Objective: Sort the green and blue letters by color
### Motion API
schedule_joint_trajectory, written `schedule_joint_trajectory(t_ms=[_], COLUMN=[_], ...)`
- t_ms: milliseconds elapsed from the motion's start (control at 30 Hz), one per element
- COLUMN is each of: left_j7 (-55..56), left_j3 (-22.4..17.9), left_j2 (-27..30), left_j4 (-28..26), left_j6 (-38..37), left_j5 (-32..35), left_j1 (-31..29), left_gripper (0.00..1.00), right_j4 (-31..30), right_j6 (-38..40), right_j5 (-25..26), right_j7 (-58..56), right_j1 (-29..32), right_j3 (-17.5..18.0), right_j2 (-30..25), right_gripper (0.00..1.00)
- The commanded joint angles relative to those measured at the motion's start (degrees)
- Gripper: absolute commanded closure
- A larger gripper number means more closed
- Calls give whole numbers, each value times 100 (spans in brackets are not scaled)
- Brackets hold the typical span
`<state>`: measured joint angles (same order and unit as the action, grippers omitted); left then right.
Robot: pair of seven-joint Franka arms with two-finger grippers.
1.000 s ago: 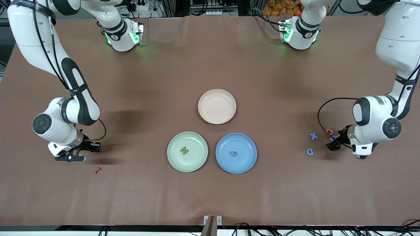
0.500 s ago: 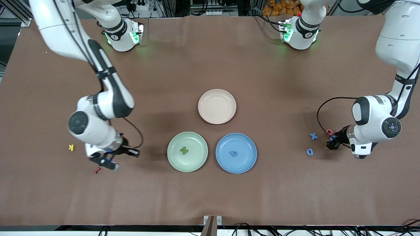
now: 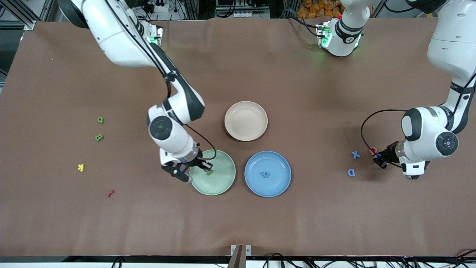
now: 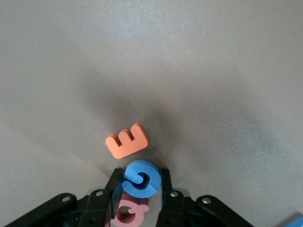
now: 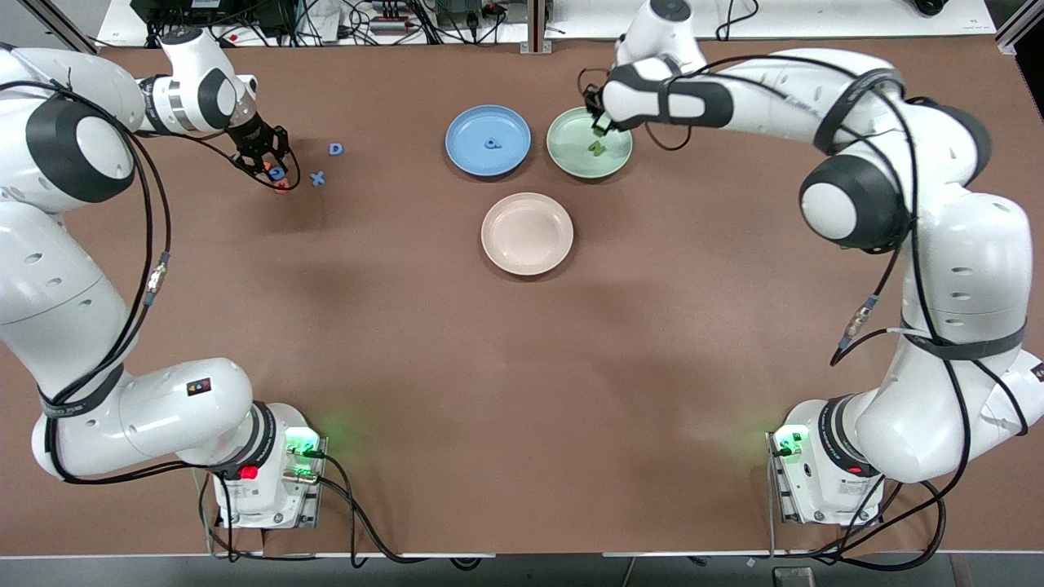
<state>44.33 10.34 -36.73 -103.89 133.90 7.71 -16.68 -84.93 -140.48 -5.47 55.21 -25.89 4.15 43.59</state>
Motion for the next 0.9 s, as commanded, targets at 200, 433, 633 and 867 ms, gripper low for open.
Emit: schedule_joint_trajectory(t_ms=[200, 433, 633, 867], left_j7=[172, 199, 724, 1612], left_j3=[30, 65, 74, 74], left_j2=[-62, -71, -89, -141], left_j4=[448, 625, 818, 1002], left_j6=[66, 66, 66, 66], left_j5=[170, 117, 91, 91], left_j1=[104, 200, 665, 1430], left_gripper=[87, 87, 87, 87], right_j4=[232, -58, -664, -1779], right_j6=[47, 1029, 1874, 2042], right_j5=[107, 108, 72, 72], right_j7=[157, -562, -2117, -4437], right_j1=[-83, 399, 1146, 2034], right_j3=[-28, -19, 25, 69], right_j2=[141, -674, -1571, -2459], right_gripper=[0, 0, 0, 0])
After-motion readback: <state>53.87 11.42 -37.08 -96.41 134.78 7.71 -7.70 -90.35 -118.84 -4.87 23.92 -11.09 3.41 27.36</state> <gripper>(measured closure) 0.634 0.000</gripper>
